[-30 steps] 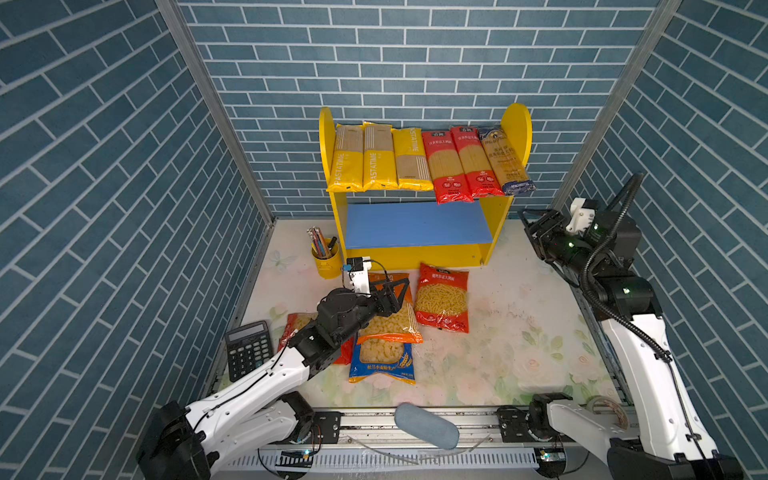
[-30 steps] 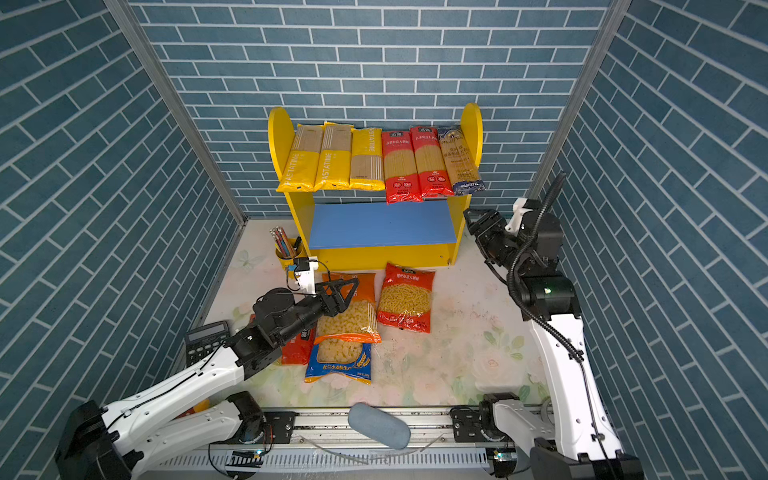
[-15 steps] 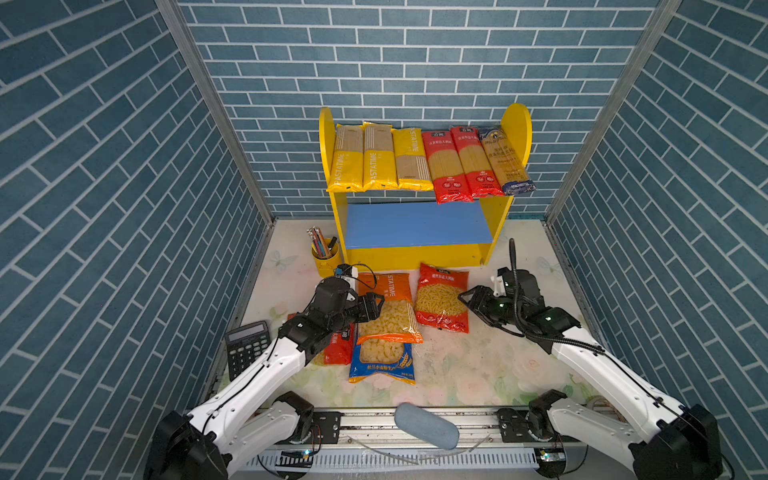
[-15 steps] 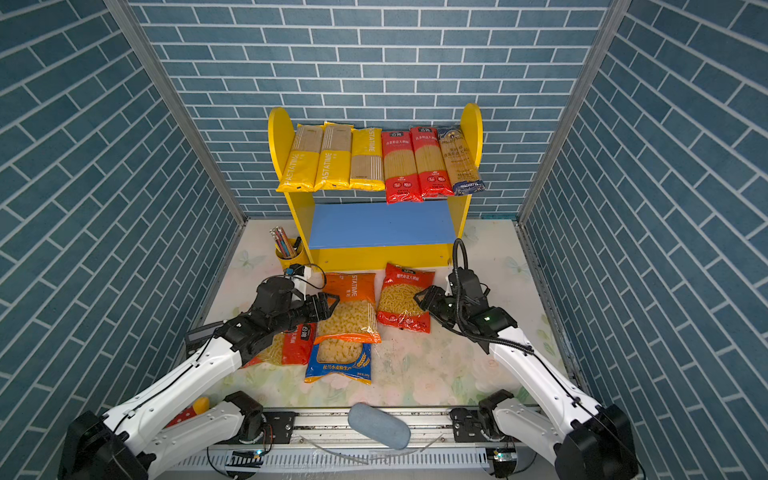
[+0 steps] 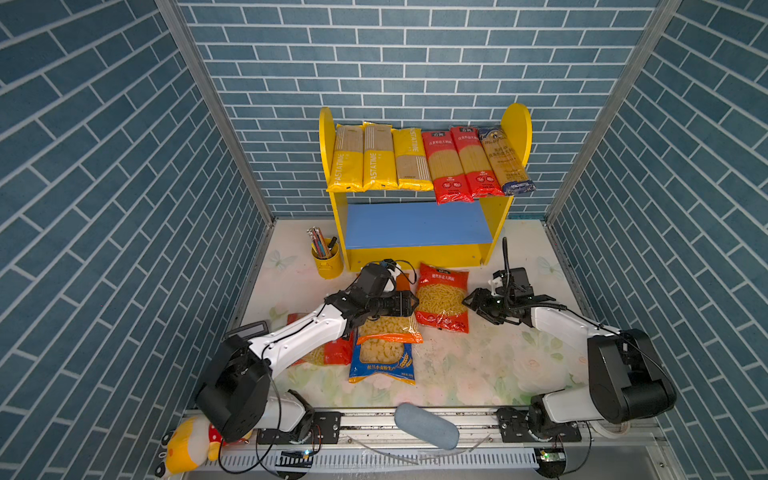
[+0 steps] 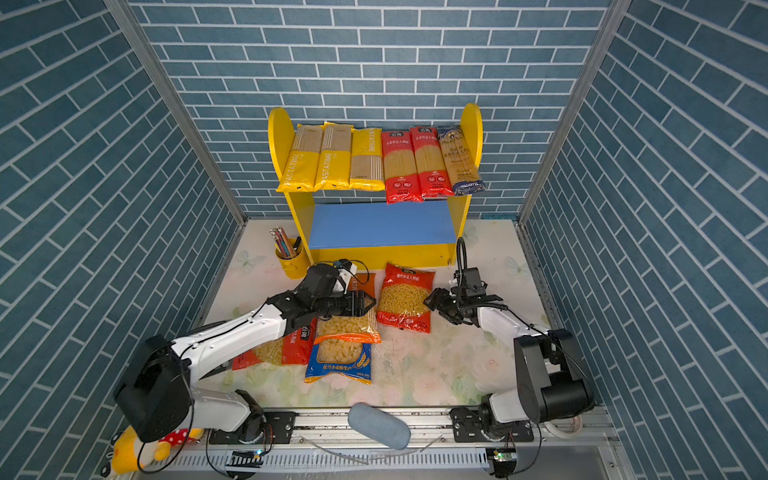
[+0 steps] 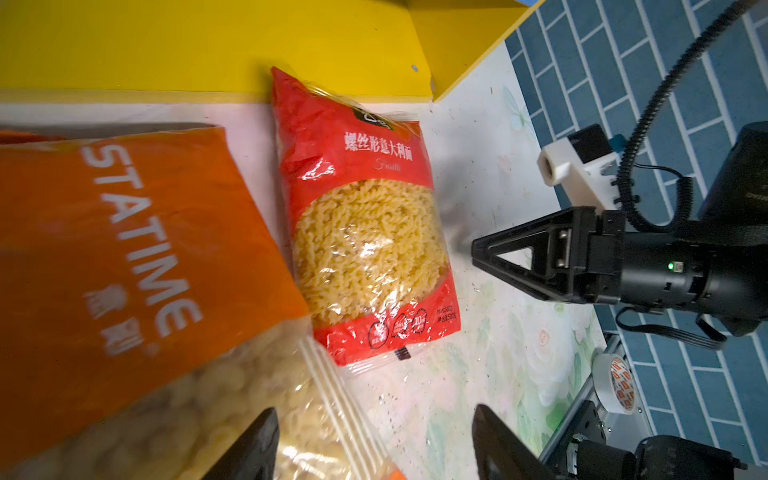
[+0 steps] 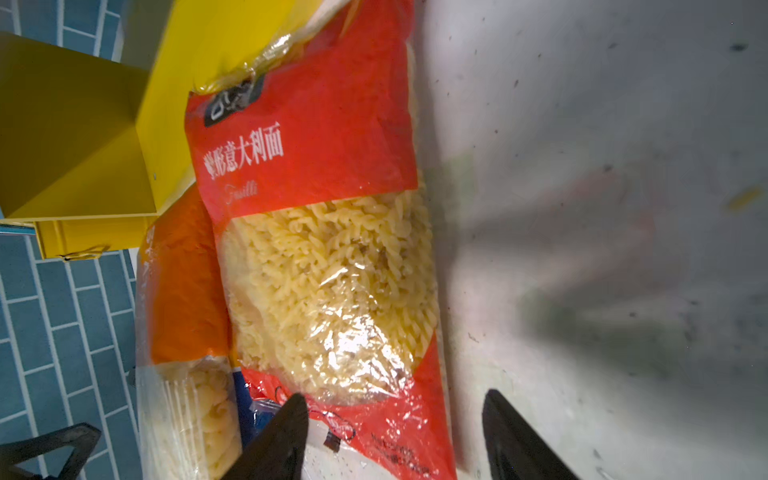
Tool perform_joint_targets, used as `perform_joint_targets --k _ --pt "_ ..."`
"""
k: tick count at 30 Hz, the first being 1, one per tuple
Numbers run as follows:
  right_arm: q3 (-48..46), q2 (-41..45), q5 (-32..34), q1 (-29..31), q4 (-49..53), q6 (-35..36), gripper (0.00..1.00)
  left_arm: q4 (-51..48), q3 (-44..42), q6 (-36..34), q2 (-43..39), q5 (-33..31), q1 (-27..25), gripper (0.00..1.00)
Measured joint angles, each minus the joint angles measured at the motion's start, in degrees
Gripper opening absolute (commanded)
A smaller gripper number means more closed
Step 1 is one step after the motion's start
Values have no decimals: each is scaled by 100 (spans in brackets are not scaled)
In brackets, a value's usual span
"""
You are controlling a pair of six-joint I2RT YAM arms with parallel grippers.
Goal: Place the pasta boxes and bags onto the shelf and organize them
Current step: 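Grasp the red fusilli bag with the right gripper and lift it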
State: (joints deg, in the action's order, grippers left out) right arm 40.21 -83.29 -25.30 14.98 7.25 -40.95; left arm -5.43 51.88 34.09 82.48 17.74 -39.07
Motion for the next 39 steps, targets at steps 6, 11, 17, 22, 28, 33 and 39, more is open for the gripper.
perform_joint_targets --k 6,11,17,22,28,33,39 --pt "0 -481 -308 -42 -551 55 65 247 306 -11 717 72 -72 73" --pt "-85 -835 -660 -44 -1327 -26 51 337 323 -9 981 101 -72 73" --pt "-632 -870 -1071 -63 -2726 -339 24 496 278 42 977 153 -55 72" --pt "-802 -859 -1207 -55 -3427 -487 10 496 131 111 743 188 -13 73" --pt "-922 -256 -1198 0 -3526 -619 0 490 68 205 323 229 107 73" --pt "-907 713 -1132 125 -3099 -619 0 688 -11 422 37 363 203 74" --pt "-450 1443 -876 372 -2245 -625 0 1670 -623 1294 -133 839 658 75"
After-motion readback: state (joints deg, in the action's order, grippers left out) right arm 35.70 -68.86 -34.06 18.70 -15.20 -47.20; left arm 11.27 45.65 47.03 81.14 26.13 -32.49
